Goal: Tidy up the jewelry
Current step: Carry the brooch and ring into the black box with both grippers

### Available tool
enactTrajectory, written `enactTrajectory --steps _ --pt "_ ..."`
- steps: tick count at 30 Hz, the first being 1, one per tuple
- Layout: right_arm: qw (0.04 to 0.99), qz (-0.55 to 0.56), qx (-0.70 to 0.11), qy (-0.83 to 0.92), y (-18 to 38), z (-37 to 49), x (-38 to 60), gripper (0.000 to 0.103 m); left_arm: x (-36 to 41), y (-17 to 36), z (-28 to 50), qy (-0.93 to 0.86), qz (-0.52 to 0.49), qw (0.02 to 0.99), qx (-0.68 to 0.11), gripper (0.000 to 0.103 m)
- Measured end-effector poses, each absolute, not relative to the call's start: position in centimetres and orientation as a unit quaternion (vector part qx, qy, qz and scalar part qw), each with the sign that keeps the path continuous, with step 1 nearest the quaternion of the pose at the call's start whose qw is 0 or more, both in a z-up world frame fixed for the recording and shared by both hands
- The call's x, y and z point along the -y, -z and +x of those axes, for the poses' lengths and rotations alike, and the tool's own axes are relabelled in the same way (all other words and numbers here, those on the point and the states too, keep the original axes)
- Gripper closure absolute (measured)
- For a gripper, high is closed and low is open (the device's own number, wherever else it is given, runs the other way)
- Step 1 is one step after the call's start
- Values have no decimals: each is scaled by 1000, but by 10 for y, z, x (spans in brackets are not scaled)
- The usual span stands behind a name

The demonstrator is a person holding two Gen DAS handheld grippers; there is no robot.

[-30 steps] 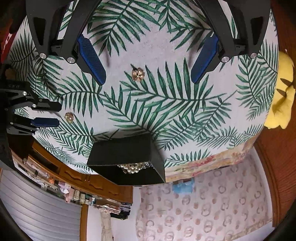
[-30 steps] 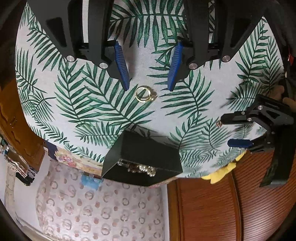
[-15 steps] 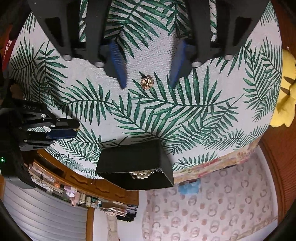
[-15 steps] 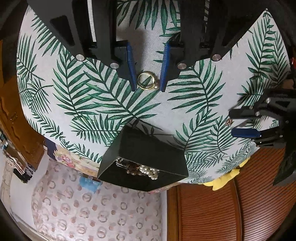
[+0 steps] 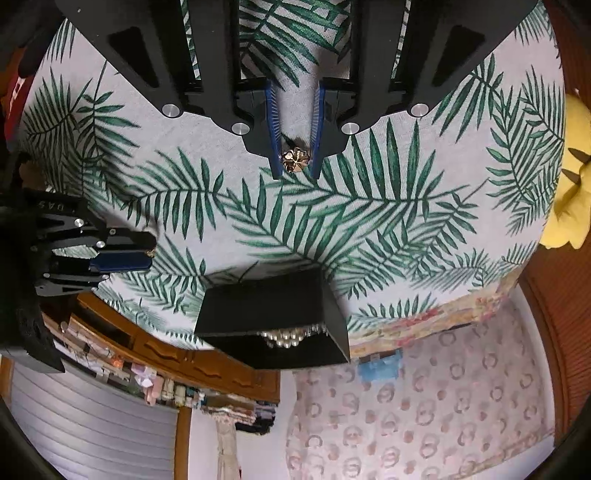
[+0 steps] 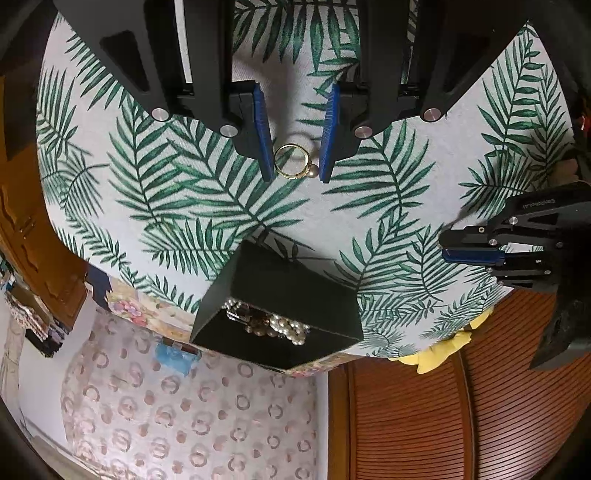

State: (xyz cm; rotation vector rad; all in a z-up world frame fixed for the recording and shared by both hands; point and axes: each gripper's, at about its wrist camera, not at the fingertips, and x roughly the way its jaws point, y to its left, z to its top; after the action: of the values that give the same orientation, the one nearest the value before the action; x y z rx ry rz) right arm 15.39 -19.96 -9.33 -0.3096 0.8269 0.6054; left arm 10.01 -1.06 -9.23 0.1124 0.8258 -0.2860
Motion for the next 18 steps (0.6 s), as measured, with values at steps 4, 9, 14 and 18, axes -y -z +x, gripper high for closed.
enactTrajectory --steps 4,9,14,18 --pt "864 -150 -382 -291 81 159 196 76 13 85 101 137 53 909 -391 89" --pt "872 -135 -370 -292 63 177 192 76 16 70 108 132 55 917 -372 89" --pt "880 -103 -360 -293 47 204 191 76 16 53 114 124 46 928 -349 89" --pt "885 -104 -346 -293 36 223 185 76 15 42 121 121 44 932 -339 89"
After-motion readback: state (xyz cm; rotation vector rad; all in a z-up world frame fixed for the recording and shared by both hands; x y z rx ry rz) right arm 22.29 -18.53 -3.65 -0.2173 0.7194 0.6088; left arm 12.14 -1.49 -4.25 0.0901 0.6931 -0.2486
